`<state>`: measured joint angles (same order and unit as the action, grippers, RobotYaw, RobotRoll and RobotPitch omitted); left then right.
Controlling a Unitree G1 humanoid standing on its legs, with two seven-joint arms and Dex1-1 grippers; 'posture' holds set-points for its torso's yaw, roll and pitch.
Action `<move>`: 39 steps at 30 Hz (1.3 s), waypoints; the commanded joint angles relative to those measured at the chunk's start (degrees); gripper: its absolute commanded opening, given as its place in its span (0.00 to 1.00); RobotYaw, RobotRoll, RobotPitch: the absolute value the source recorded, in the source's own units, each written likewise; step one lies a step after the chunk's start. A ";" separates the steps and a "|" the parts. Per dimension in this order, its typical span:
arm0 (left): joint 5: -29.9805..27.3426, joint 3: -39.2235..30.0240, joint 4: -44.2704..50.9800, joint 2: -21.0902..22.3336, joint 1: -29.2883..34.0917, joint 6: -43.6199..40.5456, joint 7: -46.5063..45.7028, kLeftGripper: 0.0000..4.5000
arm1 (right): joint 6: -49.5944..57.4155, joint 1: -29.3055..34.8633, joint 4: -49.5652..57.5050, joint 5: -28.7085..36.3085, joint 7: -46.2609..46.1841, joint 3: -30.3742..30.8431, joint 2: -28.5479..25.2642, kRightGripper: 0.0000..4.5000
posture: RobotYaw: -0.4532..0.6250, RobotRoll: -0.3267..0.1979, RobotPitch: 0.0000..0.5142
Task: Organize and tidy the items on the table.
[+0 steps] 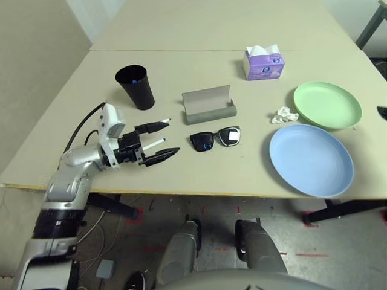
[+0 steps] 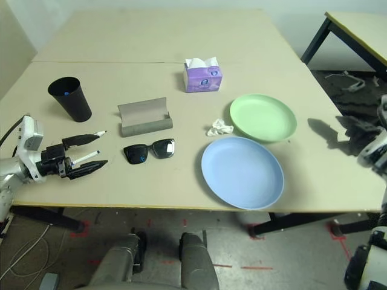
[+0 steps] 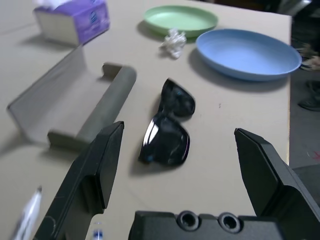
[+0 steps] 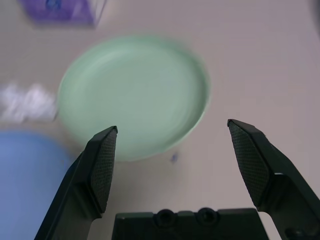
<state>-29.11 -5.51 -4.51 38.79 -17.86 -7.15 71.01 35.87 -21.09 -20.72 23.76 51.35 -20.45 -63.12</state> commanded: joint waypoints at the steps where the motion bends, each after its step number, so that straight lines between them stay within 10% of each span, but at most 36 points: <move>1: 0.68 1.20 -1.42 -0.41 -0.24 1.73 2.52 1.00 | 8.27 4.56 6.59 -0.40 3.79 4.67 -4.02 1.00 | 0.23 0.62 0.33; 31: 1.91 0.42 0.45 -1.10 3.37 6.16 0.22 1.00 | 23.01 0.17 8.89 -3.30 10.49 22.31 -4.46 1.00 | 0.31 0.62 0.36; 39: 1.96 0.45 0.75 -0.92 3.77 6.53 -0.47 1.00 | 24.90 -0.18 9.40 -3.02 10.96 22.42 -4.59 0.38 | 0.31 0.62 0.36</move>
<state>-27.77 -4.56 -4.64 37.44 -14.69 -1.09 70.54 59.99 -21.43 -11.77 20.77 62.03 1.35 -67.68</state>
